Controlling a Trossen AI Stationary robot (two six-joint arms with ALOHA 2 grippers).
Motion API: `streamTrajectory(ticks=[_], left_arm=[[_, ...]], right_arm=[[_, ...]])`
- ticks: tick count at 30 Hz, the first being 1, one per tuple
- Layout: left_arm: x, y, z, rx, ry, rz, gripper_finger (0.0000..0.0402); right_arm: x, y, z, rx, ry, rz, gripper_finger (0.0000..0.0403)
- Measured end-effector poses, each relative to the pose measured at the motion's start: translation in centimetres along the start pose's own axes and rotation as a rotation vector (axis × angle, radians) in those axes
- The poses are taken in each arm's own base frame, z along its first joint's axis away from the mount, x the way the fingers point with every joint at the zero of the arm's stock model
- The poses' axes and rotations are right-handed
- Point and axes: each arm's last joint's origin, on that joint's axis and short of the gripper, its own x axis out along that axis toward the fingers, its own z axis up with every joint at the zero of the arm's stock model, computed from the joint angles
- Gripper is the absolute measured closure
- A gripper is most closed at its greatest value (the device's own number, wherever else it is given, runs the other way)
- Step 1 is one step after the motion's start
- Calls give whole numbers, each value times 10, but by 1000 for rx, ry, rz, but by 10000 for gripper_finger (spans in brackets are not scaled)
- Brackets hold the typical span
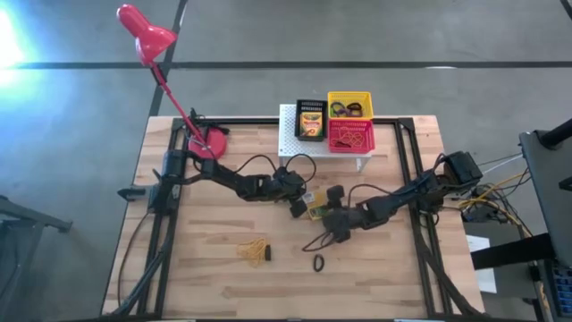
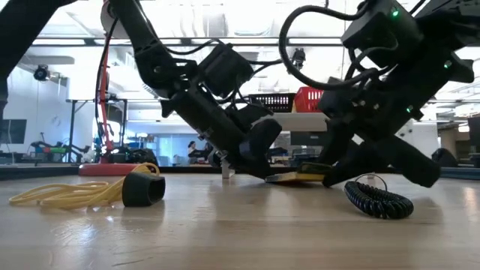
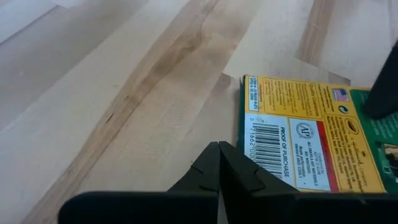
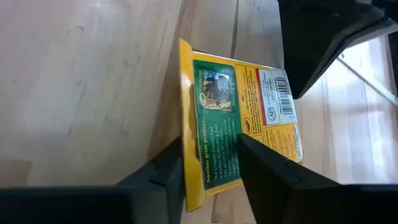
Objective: Pick & Place Office Desk Supplies
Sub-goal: Put the crayon box into the black basket on the shelf
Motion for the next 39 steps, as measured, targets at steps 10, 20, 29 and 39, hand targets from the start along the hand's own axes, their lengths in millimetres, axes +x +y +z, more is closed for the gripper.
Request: streamTrajectory(ticks=[10,20,29,39], left_arm=[[-23,-8,9,64,43,-21,396],[-78,-59,20,257,-72,-48,396],[-93,-92,13,365,-175,-137,369],[-72,-102,7,337,-269,-295,229]], right_arm=[[-17,4,10,157,-59,25,372],[-63,-13,26,419,-116,319,385],[-90,-28,28,506,-151,366,385],[-79,-22,26,493,-108,358,385]])
